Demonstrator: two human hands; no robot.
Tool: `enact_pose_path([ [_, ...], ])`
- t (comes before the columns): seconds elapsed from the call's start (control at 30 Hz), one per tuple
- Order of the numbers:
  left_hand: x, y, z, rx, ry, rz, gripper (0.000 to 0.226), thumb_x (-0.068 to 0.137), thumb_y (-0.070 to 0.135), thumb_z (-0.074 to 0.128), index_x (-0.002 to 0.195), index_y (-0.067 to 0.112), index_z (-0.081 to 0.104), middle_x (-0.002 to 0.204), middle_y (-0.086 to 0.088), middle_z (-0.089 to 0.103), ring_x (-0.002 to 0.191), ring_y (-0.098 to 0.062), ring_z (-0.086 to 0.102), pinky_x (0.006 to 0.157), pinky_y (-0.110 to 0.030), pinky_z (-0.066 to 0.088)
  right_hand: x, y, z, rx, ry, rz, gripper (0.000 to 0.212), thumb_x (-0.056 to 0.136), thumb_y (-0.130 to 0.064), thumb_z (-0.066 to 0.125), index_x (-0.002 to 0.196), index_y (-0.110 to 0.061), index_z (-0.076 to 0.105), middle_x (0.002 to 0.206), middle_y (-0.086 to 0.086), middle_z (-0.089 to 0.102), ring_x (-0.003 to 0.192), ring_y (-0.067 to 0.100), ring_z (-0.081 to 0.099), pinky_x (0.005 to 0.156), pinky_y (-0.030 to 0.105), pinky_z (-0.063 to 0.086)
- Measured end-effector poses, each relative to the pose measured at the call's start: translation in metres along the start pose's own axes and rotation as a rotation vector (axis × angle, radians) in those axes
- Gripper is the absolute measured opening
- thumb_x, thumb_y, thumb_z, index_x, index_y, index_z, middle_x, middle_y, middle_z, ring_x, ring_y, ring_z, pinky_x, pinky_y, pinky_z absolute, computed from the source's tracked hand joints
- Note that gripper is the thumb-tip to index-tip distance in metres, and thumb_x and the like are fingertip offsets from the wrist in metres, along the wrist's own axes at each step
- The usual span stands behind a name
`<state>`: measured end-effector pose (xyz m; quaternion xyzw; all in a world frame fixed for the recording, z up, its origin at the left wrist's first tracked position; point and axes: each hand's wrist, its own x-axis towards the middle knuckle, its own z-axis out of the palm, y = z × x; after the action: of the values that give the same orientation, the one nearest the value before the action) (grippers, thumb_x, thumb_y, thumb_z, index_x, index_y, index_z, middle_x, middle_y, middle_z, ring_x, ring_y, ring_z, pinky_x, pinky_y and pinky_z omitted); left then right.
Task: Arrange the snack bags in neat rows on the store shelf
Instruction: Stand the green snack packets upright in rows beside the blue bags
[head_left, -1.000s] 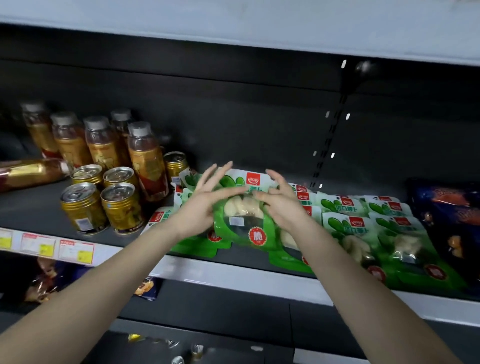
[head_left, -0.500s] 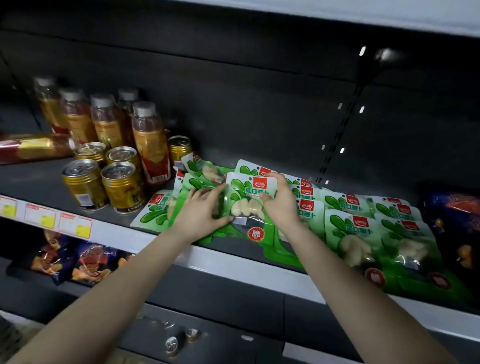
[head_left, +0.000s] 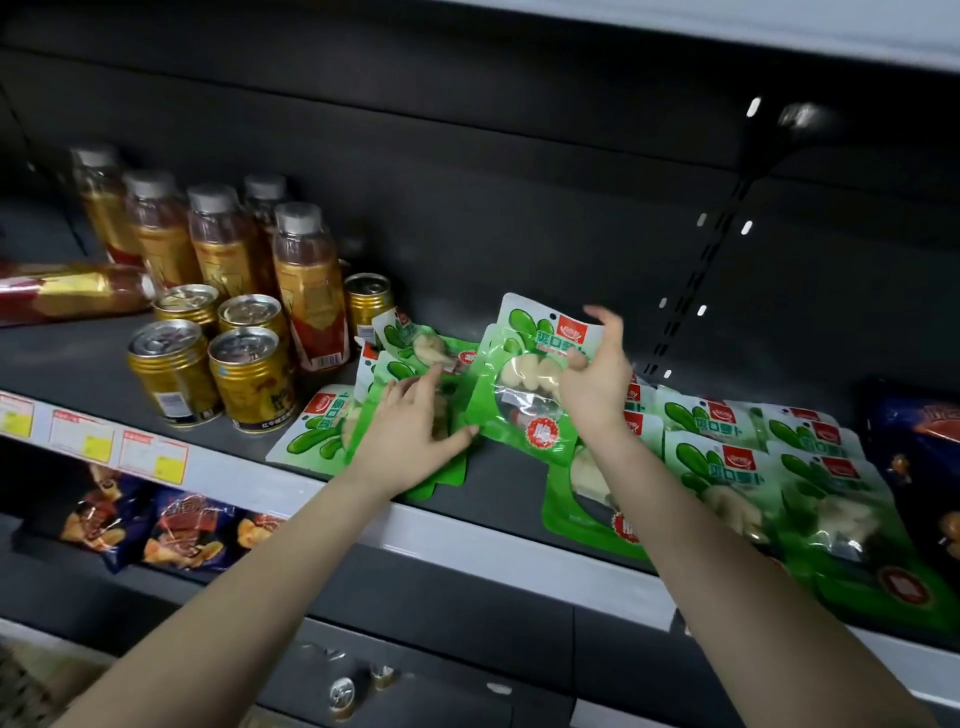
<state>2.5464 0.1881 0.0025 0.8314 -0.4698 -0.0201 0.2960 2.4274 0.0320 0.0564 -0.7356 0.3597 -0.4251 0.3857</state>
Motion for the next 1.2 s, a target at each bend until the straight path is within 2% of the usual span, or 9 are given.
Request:
enact_pose_path([
  [0.07,0.001,0.0,0.002,0.042,0.0,0.002,0.09,0.081,0.06,0.053,0.148,0.014,0.014,0.142,-0.011,0.043,0.136,-0.029,0.025,0.112,-0.038,0.021,0.006,0.0,0.007,-0.042,-0.025,0.001,0.058,0.083,0.013,0.046,0.132,-0.02,0.042,0.093,0.006,0.053,0.068,0.012,0.047,0.05,0.008,0.036],
  [0.17,0.002,-0.002,0.004,0.063,0.003,0.012,0.089,0.081,0.056,0.057,0.148,0.015,0.014,0.143,-0.01,0.041,0.136,-0.029,0.025,0.115,-0.038,0.018,0.003,0.005,0.02,-0.1,-0.12,0.043,0.058,0.083,0.011,0.051,0.132,-0.02,0.042,0.091,0.006,0.054,0.068,0.013,0.048,0.05,0.013,0.035],
  [0.27,0.004,-0.005,0.006,0.162,-0.013,0.087,0.084,0.073,0.072,0.035,0.143,0.025,0.031,0.143,-0.005,0.043,0.136,-0.027,0.027,0.115,-0.043,0.017,-0.009,0.013,0.032,-0.091,-0.135,0.095,0.056,0.081,0.011,0.055,0.128,-0.016,0.045,0.099,0.006,0.059,0.075,0.013,0.052,0.062,0.019,0.04],
  [0.37,0.005,-0.007,0.009,0.236,-0.033,0.102,0.085,0.067,0.076,0.015,0.133,0.033,0.046,0.145,0.001,0.041,0.139,-0.025,0.025,0.116,-0.045,0.012,-0.013,0.021,0.043,-0.177,-0.082,-0.01,0.069,0.074,0.014,0.058,0.133,-0.017,0.043,0.118,0.01,0.053,0.1,0.021,0.054,0.081,0.027,0.044],
  [0.47,0.005,-0.006,0.01,0.229,-0.03,0.104,0.087,0.066,0.078,0.012,0.13,0.034,0.05,0.146,0.003,0.04,0.14,-0.024,0.023,0.117,-0.045,0.008,-0.016,0.023,0.048,-0.391,-0.108,-0.195,0.076,0.078,0.013,0.056,0.143,-0.019,0.034,0.142,0.012,0.031,0.134,0.028,0.028,0.109,0.039,0.033],
  [0.53,0.005,-0.006,0.01,0.222,-0.034,0.1,0.088,0.066,0.08,0.01,0.129,0.034,0.051,0.147,0.004,0.039,0.14,-0.023,0.022,0.117,-0.044,0.006,-0.021,0.022,0.049,-0.589,-0.164,-0.279,0.068,0.085,0.001,0.056,0.145,-0.017,0.032,0.153,0.014,0.016,0.144,0.034,0.007,0.117,0.048,0.016],
  [0.73,0.005,-0.007,0.012,0.246,-0.028,0.112,0.088,0.062,0.073,0.014,0.13,0.031,0.051,0.146,0.004,0.04,0.14,-0.023,0.024,0.117,-0.042,0.005,-0.037,0.025,0.059,-0.85,-0.635,-0.143,0.057,0.101,-0.034,0.027,0.152,-0.023,0.004,0.158,0.014,-0.013,0.143,0.04,-0.014,0.116,0.048,-0.007],
  [0.97,0.005,-0.005,0.008,0.173,-0.073,0.073,0.082,0.067,0.044,0.038,0.142,0.014,0.028,0.144,-0.008,0.042,0.14,-0.027,0.021,0.116,-0.039,0.001,-0.037,0.026,0.063,-0.978,-0.668,-0.118,0.059,0.099,-0.044,0.021,0.151,-0.032,-0.002,0.159,0.008,-0.012,0.143,0.04,-0.013,0.113,0.054,-0.01],
  [1.2,0.004,-0.006,0.008,0.171,-0.085,0.078,0.077,0.073,0.04,0.044,0.144,0.015,0.026,0.146,-0.007,0.039,0.141,-0.025,0.018,0.118,-0.04,0.001,-0.029,0.02,0.061,-1.031,-0.721,-0.137,0.059,0.097,-0.038,0.027,0.152,-0.027,0.008,0.159,0.012,-0.007,0.144,0.041,-0.008,0.114,0.057,-0.008],
])
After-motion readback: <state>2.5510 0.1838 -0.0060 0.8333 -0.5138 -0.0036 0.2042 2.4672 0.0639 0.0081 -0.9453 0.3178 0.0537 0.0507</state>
